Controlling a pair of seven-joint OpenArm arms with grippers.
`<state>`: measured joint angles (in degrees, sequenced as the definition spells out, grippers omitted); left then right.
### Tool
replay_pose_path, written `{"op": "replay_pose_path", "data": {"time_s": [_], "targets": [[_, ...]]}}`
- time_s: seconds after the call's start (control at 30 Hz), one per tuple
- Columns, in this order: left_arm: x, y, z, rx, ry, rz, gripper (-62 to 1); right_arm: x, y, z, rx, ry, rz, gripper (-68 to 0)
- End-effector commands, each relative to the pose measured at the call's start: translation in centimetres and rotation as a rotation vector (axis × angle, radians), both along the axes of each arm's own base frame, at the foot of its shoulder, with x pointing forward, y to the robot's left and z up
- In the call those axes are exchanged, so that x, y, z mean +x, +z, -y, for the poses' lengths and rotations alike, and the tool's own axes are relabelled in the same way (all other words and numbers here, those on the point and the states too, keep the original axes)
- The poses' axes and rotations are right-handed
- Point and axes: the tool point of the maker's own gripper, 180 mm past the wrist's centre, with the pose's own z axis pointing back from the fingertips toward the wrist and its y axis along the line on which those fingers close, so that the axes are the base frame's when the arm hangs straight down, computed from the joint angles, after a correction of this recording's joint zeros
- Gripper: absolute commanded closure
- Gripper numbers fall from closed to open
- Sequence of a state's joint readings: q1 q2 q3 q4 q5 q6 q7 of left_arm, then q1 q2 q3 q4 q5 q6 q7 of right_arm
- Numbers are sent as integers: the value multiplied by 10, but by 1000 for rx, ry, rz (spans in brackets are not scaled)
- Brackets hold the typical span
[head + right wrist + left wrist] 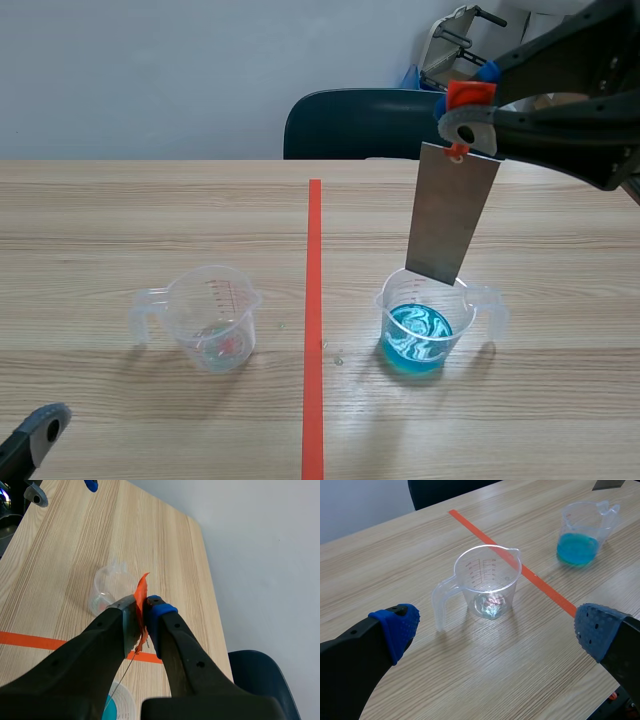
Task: Do the redox reaction experiment
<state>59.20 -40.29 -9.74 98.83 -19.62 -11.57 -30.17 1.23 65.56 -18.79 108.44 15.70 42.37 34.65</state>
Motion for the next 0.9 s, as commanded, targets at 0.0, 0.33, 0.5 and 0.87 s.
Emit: {"op": "replay_pose_path", "data": {"time_s": [0.0, 0.33, 0.5, 0.87], "targets": [[2, 6, 2, -22, 4, 22, -623, 0, 11, 0, 17, 14, 19, -6], [2, 6, 2, -22, 4, 22, -623, 0, 11, 0, 17, 14, 19, -6], [2, 6, 2, -22, 4, 23, -623, 0, 11, 0, 17, 14, 19, -6], [3, 9, 3, -28, 3, 32, -623, 0, 11, 0, 17, 14, 19, -6]]}}
